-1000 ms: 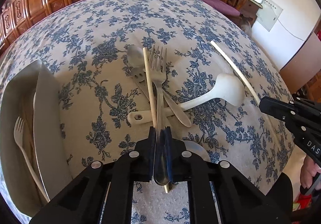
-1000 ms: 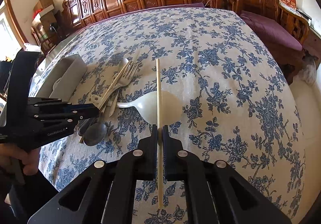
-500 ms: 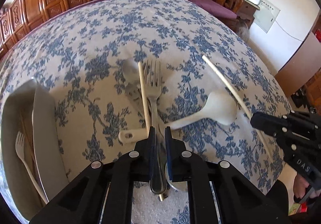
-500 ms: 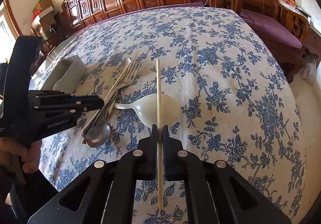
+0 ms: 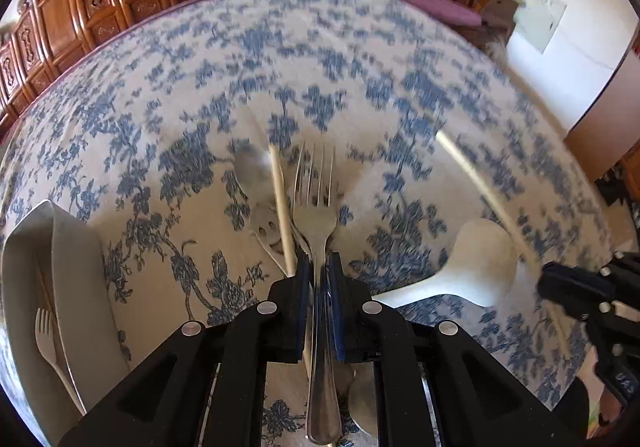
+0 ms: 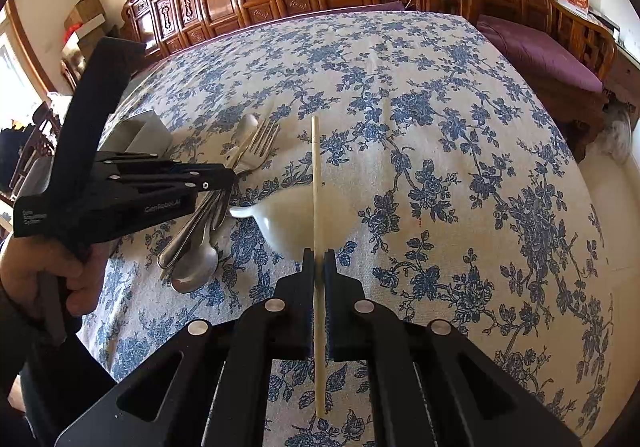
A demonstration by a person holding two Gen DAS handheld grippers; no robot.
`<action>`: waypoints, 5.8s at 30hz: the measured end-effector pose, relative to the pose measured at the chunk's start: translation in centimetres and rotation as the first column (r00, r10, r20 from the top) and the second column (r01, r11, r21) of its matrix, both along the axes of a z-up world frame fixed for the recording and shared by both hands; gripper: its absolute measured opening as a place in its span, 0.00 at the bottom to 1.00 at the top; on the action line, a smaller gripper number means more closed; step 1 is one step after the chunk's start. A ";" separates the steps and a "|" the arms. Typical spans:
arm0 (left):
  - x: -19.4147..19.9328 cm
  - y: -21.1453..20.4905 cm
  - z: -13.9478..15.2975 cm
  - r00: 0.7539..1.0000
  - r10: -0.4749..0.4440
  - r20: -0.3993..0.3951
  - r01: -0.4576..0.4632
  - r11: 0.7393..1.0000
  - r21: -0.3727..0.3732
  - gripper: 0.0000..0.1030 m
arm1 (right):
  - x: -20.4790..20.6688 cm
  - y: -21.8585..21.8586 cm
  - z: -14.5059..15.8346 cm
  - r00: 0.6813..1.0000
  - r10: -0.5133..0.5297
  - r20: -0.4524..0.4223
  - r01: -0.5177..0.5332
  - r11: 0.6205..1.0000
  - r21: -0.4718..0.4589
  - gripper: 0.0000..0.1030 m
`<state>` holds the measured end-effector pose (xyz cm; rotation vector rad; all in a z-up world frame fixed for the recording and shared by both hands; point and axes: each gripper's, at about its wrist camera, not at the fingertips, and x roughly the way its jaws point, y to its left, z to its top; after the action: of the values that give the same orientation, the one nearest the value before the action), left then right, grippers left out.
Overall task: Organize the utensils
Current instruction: 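Carry the metal fork over the tray with the left gripper while the right holds the chopstick, then lower the metal fork into the tray and open the left gripper, then lower the chopstick into the tray and open the right gripper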
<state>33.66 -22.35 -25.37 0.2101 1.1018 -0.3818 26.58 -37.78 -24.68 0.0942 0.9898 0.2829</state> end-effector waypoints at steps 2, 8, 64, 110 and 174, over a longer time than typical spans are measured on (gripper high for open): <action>-0.1 -0.3 0.0 1.000 -0.008 0.016 0.008 0.999 0.033 0.10 | 0.0 -0.1 0.0 1.000 -0.001 0.000 0.001 1.000 0.001 0.06; -0.1 -0.8 -0.1 1.000 -0.021 0.015 0.020 0.998 0.062 0.08 | 0.0 -0.1 0.0 1.000 0.002 0.002 -0.002 1.000 0.004 0.06; -9.9 8.3 14.6 0.935 0.066 0.350 0.010 0.978 -0.210 0.05 | -1.8 5.2 4.4 0.987 0.114 0.114 -0.111 0.993 -0.032 0.06; -3.4 20.2 5.2 0.953 0.223 0.203 -0.219 0.975 -0.043 0.05 | 0.2 13.5 4.4 0.973 0.200 0.114 -0.203 0.979 0.012 0.06; -10.3 31.5 9.6 0.938 0.298 0.179 -0.269 0.948 -0.169 0.06 | 6.8 30.3 0.8 0.968 0.246 -0.054 -0.245 0.969 0.017 0.07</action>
<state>23.31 9.11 -15.73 -0.0384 0.8839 -0.1732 33.41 -7.44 -23.88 -0.0122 1.0565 0.5145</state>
